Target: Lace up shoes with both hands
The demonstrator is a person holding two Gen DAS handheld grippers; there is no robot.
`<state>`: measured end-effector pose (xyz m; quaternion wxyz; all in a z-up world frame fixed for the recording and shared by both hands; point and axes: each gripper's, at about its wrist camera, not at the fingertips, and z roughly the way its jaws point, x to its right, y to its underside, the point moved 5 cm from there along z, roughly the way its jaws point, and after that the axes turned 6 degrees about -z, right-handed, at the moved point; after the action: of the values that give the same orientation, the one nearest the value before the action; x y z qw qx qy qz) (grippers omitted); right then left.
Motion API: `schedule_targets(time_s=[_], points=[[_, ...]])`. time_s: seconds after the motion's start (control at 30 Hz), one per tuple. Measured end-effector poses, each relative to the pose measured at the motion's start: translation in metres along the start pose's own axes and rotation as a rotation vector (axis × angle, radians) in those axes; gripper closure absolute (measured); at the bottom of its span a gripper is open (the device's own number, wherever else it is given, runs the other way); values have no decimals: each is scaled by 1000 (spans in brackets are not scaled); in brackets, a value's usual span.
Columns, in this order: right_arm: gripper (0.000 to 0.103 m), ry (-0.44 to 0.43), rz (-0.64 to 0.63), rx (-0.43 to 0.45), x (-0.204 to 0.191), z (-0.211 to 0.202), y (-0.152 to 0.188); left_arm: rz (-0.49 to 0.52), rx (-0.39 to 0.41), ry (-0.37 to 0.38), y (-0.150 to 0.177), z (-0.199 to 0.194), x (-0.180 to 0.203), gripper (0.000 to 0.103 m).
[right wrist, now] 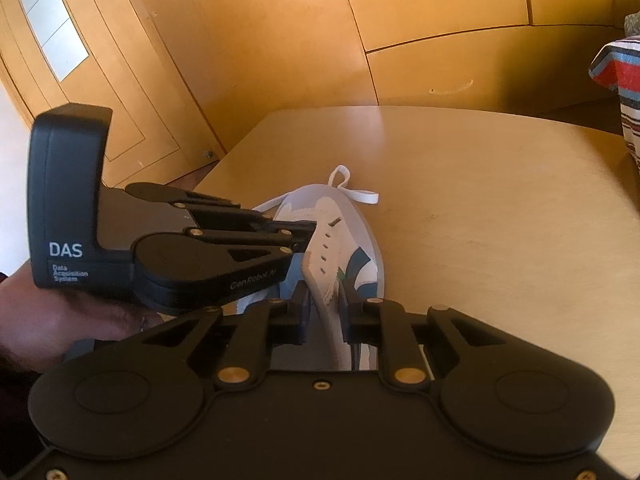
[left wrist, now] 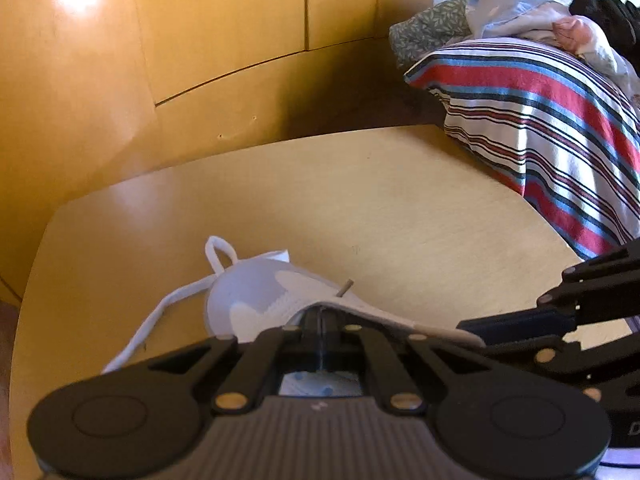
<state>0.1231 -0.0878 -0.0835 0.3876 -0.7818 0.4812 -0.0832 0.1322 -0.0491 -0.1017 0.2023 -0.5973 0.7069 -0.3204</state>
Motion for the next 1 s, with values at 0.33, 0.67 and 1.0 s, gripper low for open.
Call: schedule_targets(time_s=[0.33,0.67,1.0], points=[[85,-46,136,75,26,-21,-20,135,48,66,0,7,8,102],[85,-42,287,91,45,34,-31,159,65,105,1,7,9,102],[85,-38,405,113,54,59,-27,166,63,125,2,6,8,102]])
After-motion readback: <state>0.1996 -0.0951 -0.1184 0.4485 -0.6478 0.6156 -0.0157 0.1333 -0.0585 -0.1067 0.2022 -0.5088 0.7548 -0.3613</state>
